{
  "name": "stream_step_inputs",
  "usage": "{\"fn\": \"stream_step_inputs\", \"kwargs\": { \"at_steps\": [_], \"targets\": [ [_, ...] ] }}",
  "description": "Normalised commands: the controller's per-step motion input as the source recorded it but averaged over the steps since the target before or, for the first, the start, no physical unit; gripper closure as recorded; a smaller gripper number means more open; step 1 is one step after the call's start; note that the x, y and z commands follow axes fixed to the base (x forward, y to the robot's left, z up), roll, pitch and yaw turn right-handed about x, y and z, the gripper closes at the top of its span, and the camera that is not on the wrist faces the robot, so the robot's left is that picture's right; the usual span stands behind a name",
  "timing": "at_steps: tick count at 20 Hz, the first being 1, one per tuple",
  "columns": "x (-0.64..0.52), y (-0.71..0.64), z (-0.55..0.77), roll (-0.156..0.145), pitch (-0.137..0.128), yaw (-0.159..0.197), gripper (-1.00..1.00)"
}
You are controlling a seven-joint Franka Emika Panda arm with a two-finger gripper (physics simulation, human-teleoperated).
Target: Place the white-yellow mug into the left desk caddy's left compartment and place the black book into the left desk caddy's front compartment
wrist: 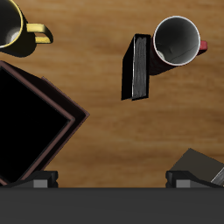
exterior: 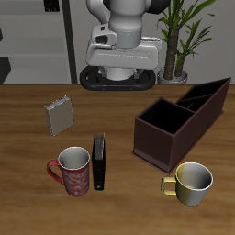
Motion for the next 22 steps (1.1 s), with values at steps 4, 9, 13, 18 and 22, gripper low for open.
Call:
{"fn": "stream_step_inputs", "kwargs": {
  "at_steps": [4,9,13,18,22],
  "targets": [
    [0.35,0.34,0.2,0.062,-0.02,0.0,-1.0],
    [0.43,0.27,0.11,0.004,-0.018,-0.021,-1.0],
    [0.45,0.33,0.02,0.015,0.0,-0.014,-1.0],
    [0.4,0.29,0.04,-0.01,-0.014,-0.021,-1.0],
    [0.37,0.2,-0.02,-0.017,-0.014,-0.015,-1.0]
  ]
}}
